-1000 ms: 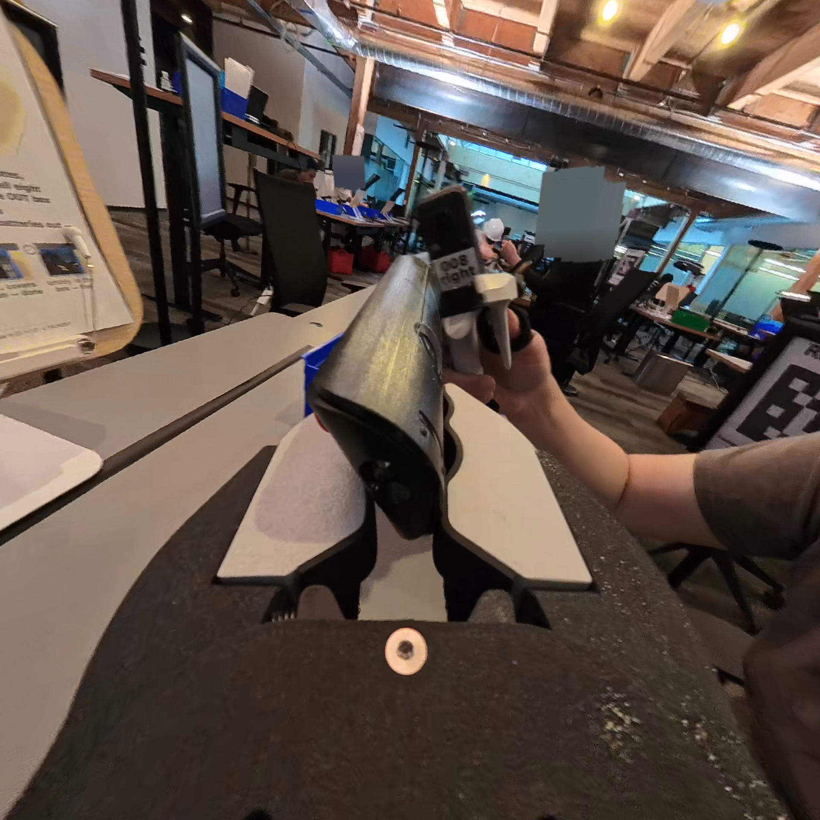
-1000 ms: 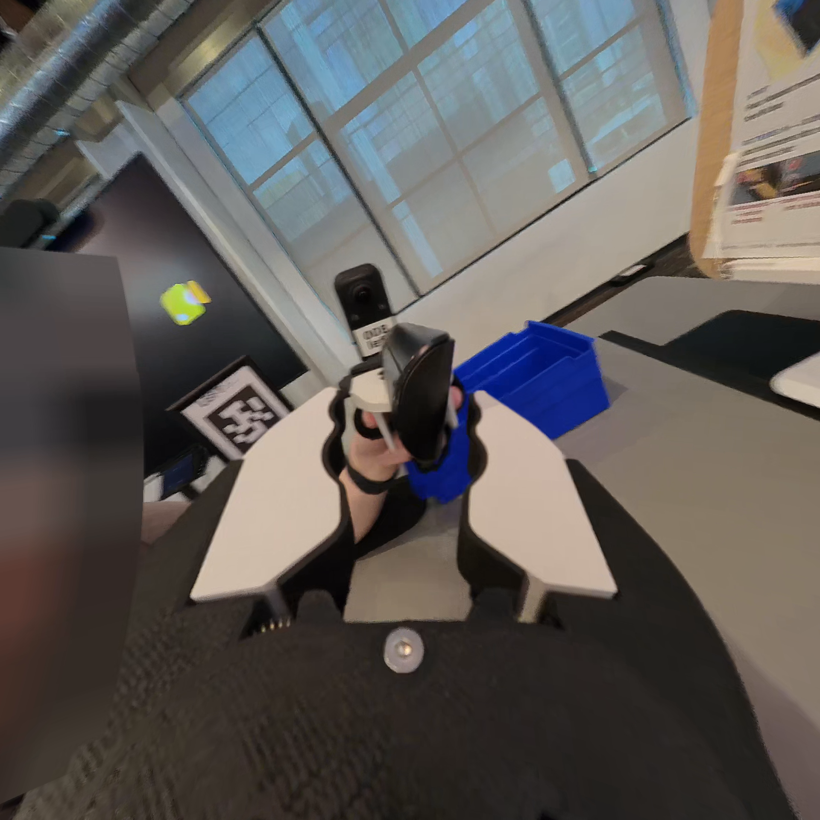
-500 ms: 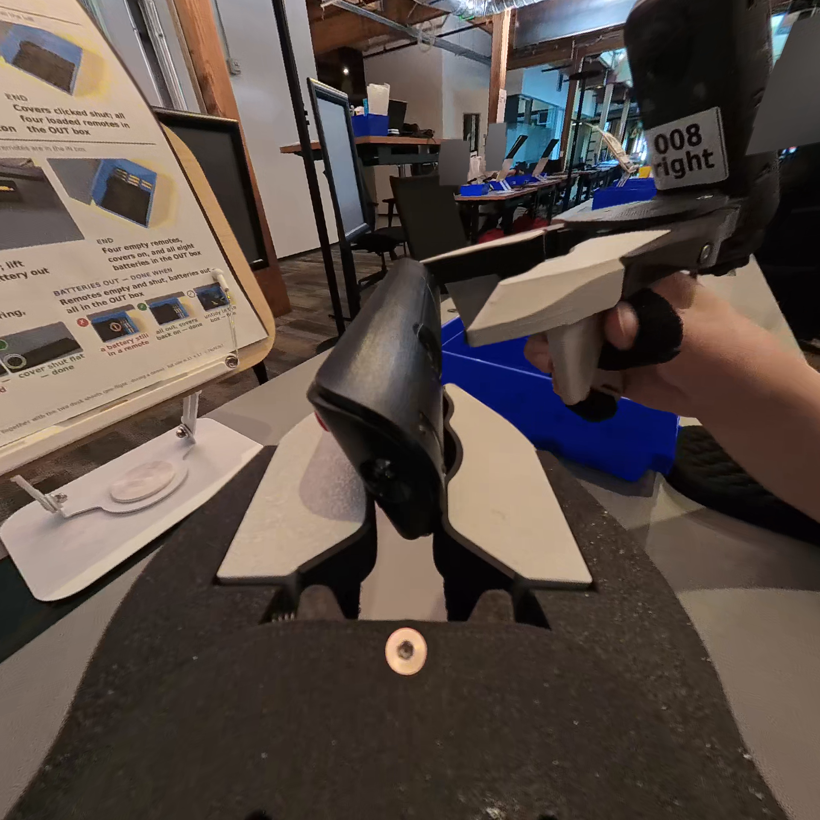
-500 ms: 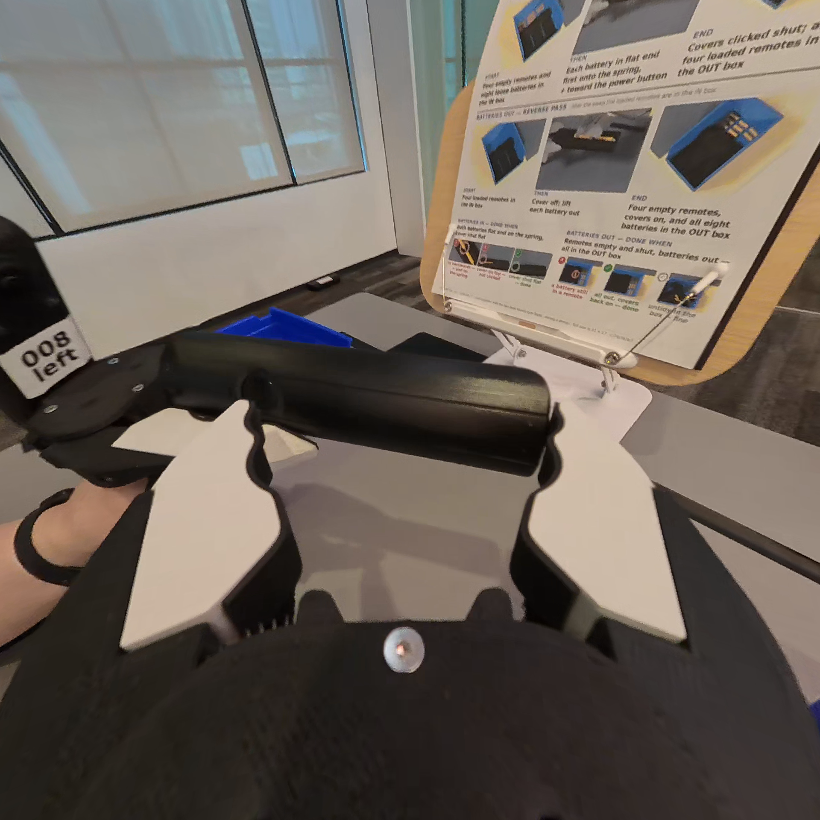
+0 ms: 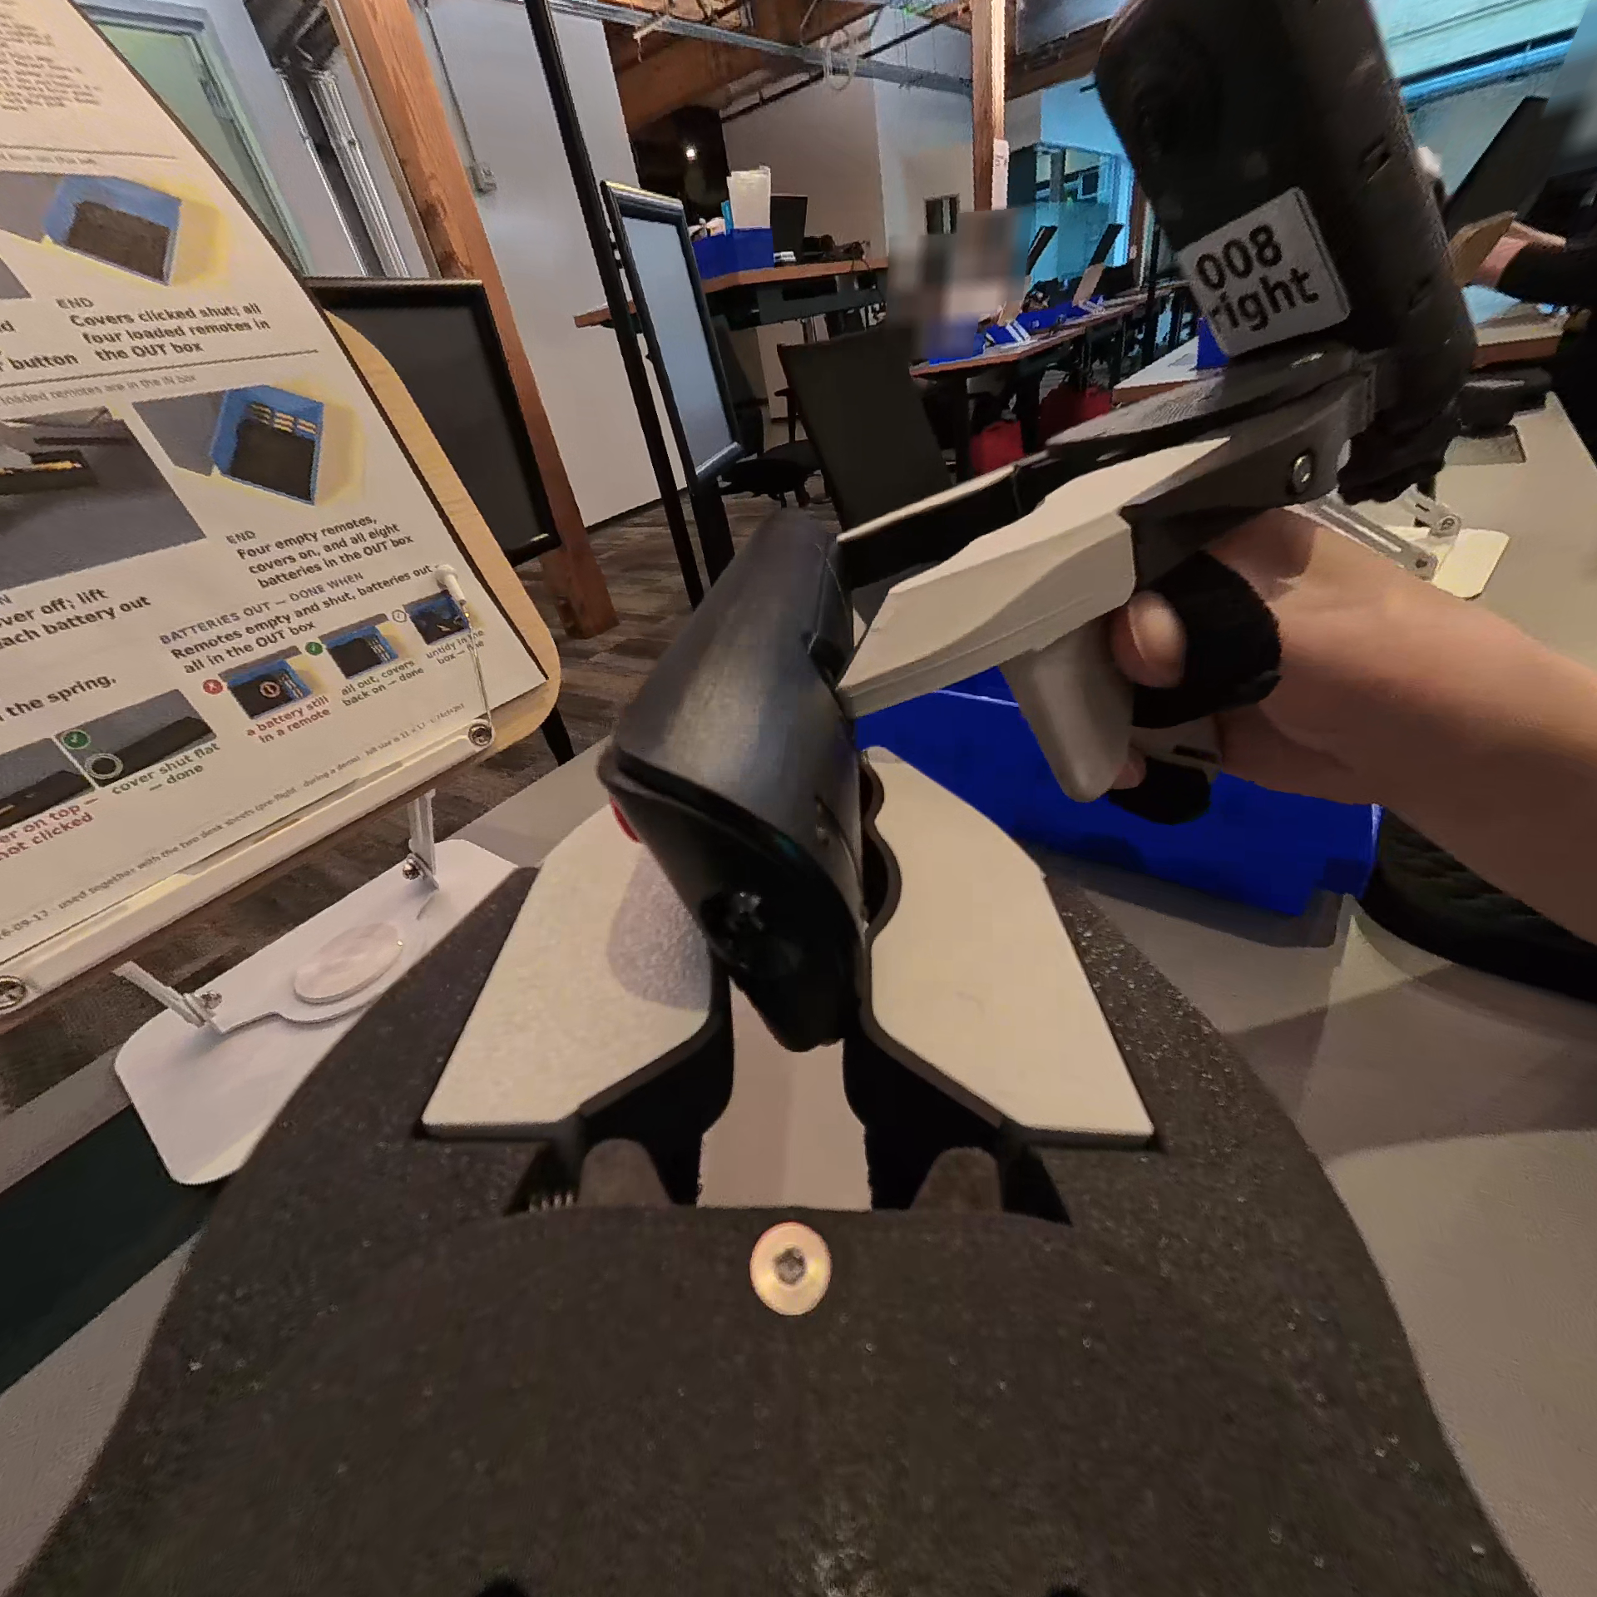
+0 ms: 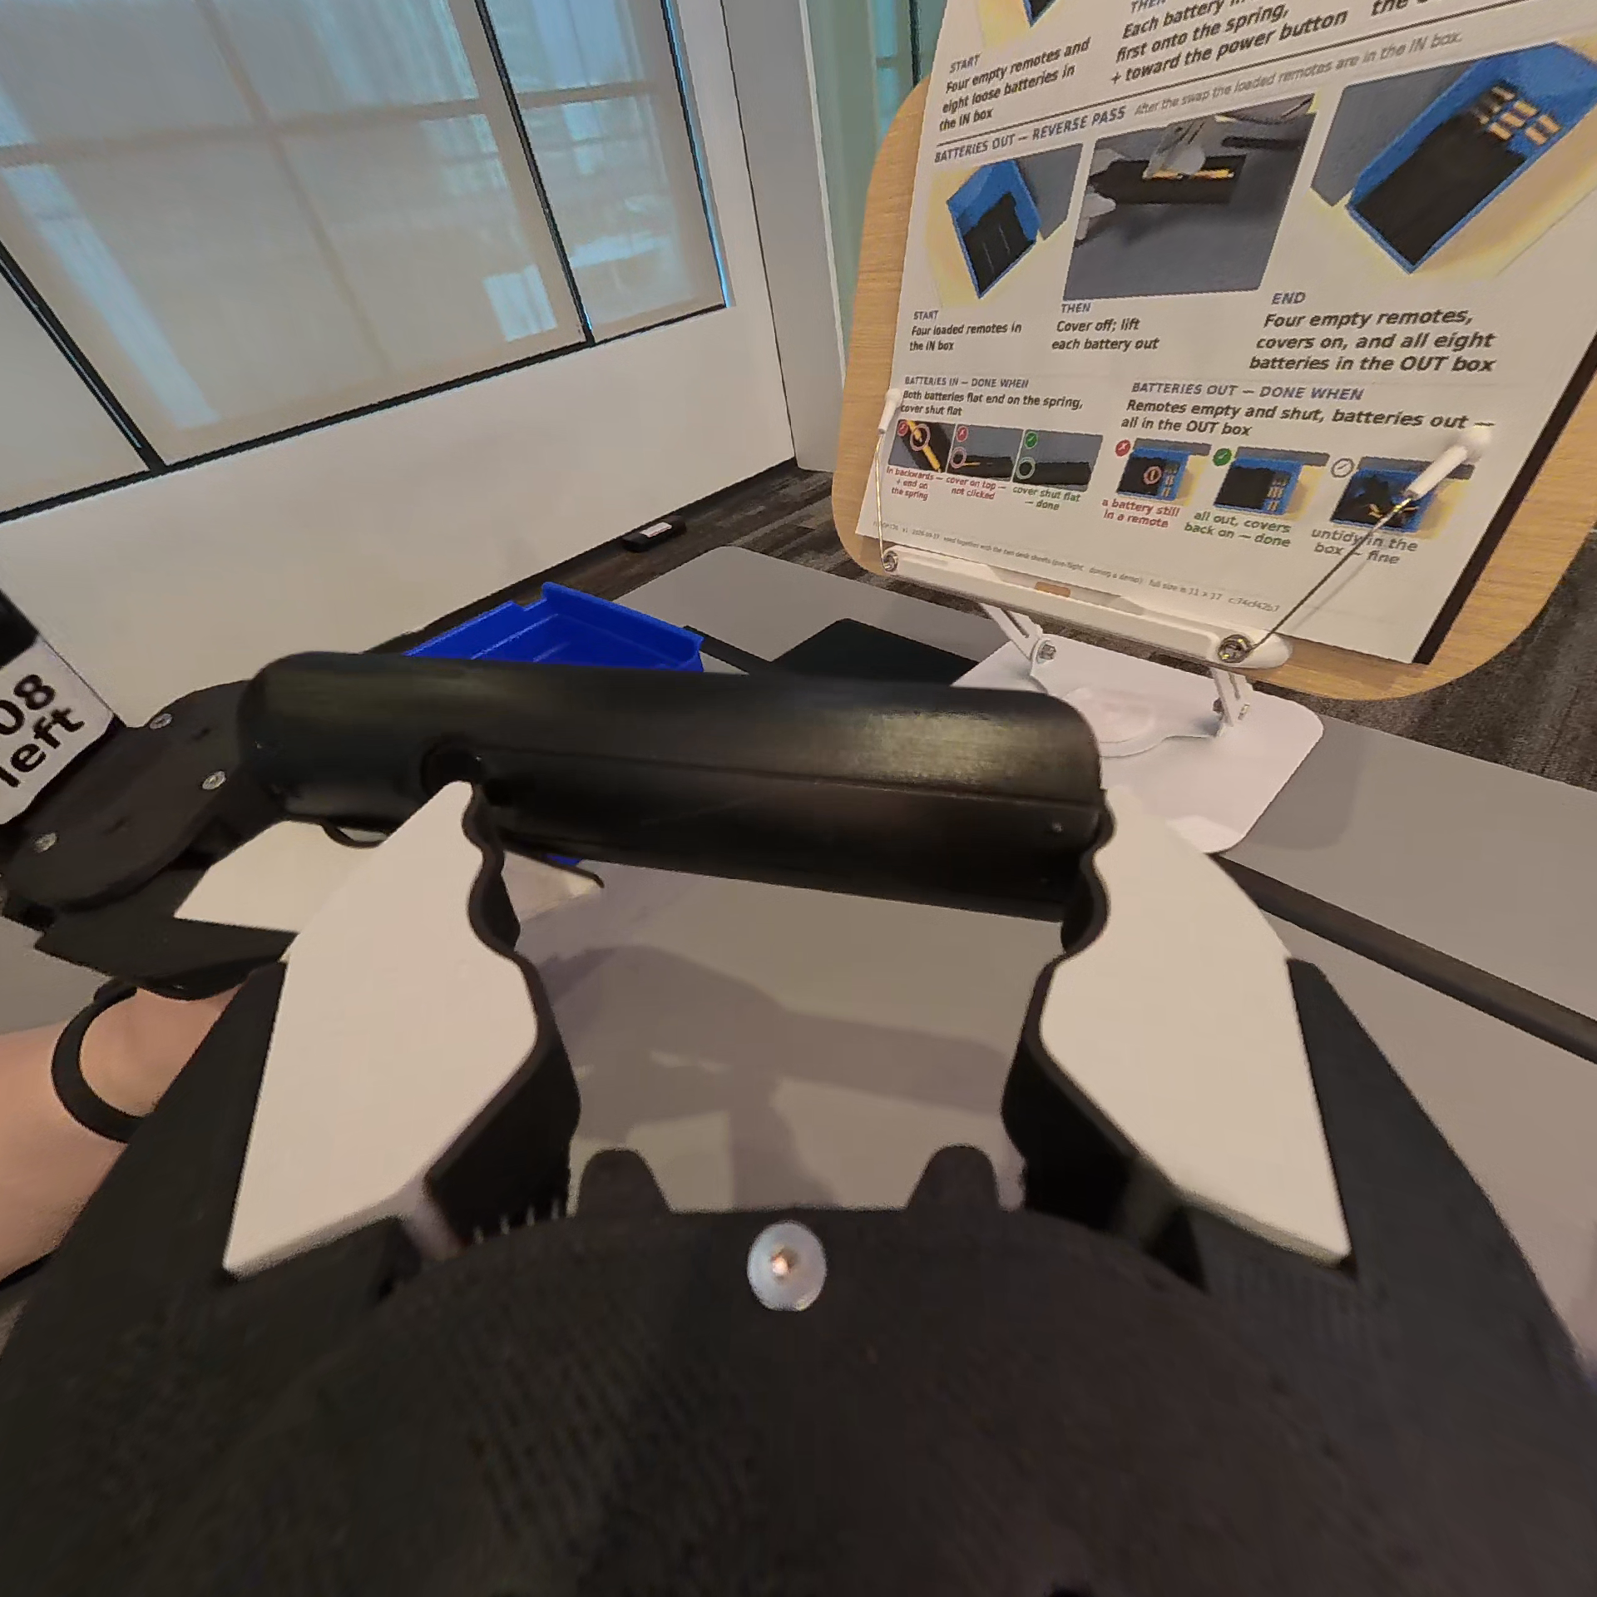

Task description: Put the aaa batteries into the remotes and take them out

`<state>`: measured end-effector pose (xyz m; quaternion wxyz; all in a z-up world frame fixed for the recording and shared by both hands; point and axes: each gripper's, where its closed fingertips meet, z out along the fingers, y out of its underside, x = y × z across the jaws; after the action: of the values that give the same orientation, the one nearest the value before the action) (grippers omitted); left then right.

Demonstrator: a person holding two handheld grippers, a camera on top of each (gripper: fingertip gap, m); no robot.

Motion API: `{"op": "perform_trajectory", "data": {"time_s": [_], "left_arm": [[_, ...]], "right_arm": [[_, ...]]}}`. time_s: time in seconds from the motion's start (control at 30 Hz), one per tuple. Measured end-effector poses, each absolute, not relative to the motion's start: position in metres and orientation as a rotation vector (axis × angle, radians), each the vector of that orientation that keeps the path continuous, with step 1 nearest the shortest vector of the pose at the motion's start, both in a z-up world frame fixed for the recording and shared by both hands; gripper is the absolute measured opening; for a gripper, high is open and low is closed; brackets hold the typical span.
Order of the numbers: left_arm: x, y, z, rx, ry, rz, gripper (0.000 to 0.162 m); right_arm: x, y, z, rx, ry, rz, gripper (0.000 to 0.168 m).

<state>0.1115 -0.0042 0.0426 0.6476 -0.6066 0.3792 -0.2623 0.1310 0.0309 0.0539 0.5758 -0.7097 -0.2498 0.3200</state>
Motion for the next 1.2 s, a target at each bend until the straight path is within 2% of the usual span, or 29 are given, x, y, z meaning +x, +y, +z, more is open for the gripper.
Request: {"op": "perform_trajectory", "data": {"time_s": [1.2], "left_arm": [[0.117,-0.017,0.045,-1.347,0.883,-0.54,0.024]], "right_arm": [[0.137,0.02,0.073,-1.547,-0.666,0.682,0.12]]}}
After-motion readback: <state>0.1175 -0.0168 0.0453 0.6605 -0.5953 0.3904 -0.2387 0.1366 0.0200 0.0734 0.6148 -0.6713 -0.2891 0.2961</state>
